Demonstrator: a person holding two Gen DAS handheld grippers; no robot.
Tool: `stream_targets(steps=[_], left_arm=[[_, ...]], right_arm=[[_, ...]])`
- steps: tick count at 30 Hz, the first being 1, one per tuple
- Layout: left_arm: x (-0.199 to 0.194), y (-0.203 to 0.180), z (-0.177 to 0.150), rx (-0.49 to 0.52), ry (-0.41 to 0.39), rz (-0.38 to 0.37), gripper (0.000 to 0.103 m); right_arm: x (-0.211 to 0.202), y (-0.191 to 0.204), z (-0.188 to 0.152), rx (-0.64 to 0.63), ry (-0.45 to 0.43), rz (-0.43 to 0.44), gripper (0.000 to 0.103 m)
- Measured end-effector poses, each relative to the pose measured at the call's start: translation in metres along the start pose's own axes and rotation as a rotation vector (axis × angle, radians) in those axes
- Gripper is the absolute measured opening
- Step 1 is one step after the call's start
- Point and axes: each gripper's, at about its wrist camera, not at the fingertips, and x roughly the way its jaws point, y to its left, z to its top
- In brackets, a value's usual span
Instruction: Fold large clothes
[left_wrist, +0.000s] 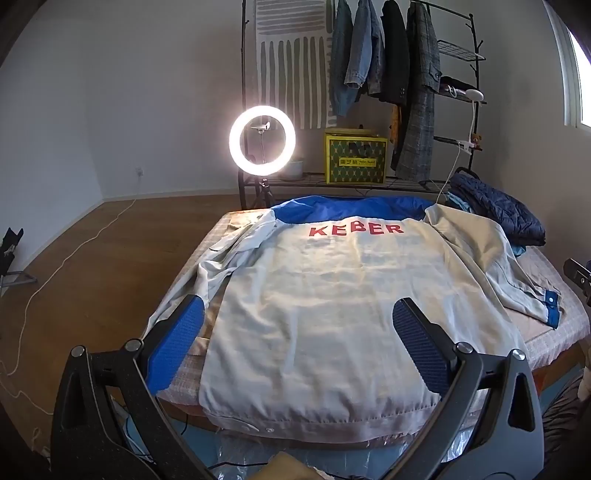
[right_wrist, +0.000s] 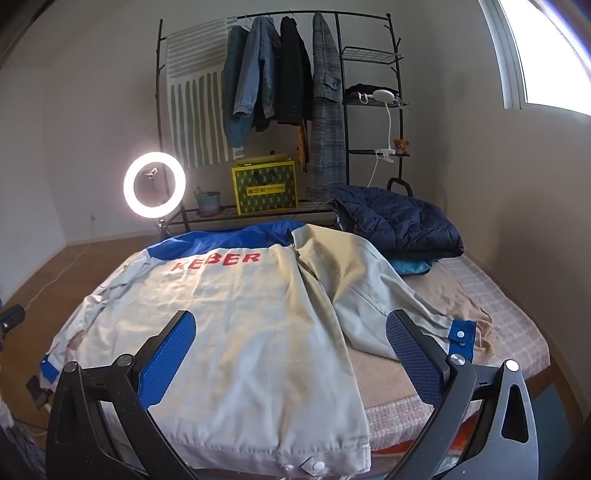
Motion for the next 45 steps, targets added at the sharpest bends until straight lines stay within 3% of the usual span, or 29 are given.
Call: stream_targets(steps=[45], left_arm=[[-0.0029,0.0012,0.0023,-0.006,-0.018,0.002,0.103]], right_arm=[[-0.0004,0.0044,0.0034,-0.001,0.006,0.003,0.102]])
